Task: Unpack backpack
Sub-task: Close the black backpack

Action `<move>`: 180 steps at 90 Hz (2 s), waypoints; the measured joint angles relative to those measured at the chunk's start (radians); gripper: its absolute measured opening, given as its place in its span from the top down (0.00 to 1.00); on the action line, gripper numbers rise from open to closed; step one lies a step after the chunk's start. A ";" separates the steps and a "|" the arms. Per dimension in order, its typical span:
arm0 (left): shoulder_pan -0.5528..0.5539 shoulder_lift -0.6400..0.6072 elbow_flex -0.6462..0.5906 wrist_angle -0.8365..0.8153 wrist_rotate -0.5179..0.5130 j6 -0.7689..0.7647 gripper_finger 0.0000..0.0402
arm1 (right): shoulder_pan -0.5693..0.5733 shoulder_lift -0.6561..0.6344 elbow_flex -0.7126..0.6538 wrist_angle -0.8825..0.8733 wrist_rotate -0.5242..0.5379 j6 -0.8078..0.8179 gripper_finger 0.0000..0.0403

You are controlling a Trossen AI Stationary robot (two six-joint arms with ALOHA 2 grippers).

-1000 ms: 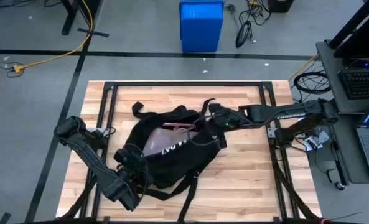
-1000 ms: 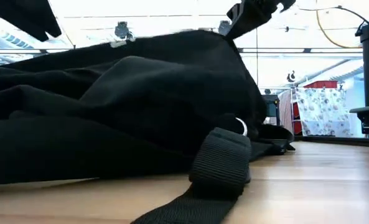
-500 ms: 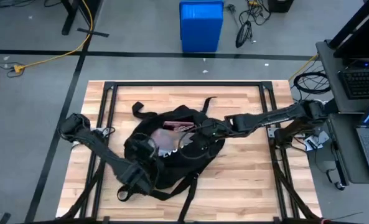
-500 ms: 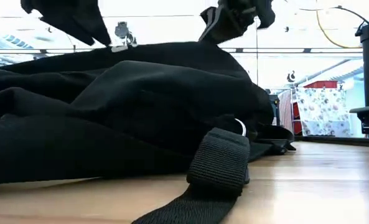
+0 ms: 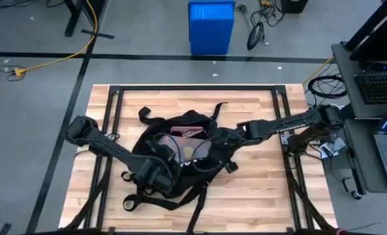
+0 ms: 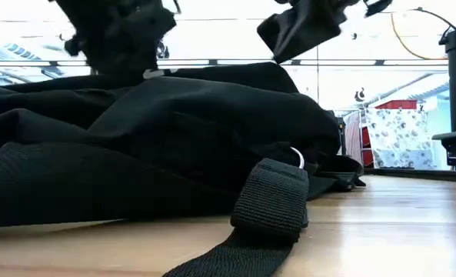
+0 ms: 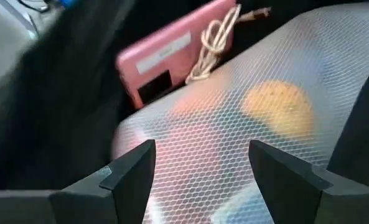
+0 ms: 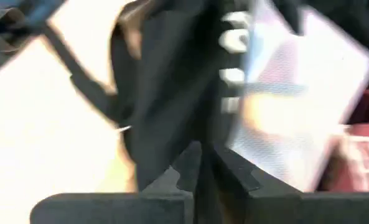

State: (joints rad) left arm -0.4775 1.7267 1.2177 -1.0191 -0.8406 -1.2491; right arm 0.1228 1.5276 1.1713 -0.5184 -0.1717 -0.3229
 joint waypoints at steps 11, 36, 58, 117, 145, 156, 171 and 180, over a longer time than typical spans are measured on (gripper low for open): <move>0.015 0.000 -0.094 0.103 0.004 -0.016 0.39 | 0.007 -0.001 0.000 -0.088 0.091 -0.005 0.94; 0.015 -0.001 -0.231 -0.036 0.142 -0.279 0.39 | -0.070 -0.040 0.000 -0.216 0.461 0.127 0.93; -0.012 -0.011 -0.126 -0.101 0.144 -0.232 0.39 | -0.248 -0.028 -0.115 -0.022 0.439 0.025 0.93; -0.014 -0.017 0.216 0.038 -0.036 0.261 0.39 | -0.724 0.092 -0.234 0.352 -0.145 -0.213 0.58; 0.012 -0.017 0.216 0.089 -0.032 0.296 0.39 | -0.774 0.265 -0.227 0.448 -0.127 -0.288 0.40; 0.013 -0.017 0.216 0.090 -0.032 0.296 0.39 | -0.809 0.335 -0.190 0.461 -0.066 -0.269 0.41; 0.013 -0.017 0.216 0.089 -0.030 0.296 0.39 | -0.836 0.361 -0.144 0.463 -0.063 -0.268 0.45; 0.013 -0.017 0.216 0.086 -0.027 0.299 0.39 | -0.842 0.361 -0.116 0.454 -0.064 -0.280 0.47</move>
State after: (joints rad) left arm -0.4648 1.7096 1.4342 -0.9329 -0.8680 -0.9500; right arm -0.7189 1.8889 1.0553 -0.0647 -0.2354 -0.6028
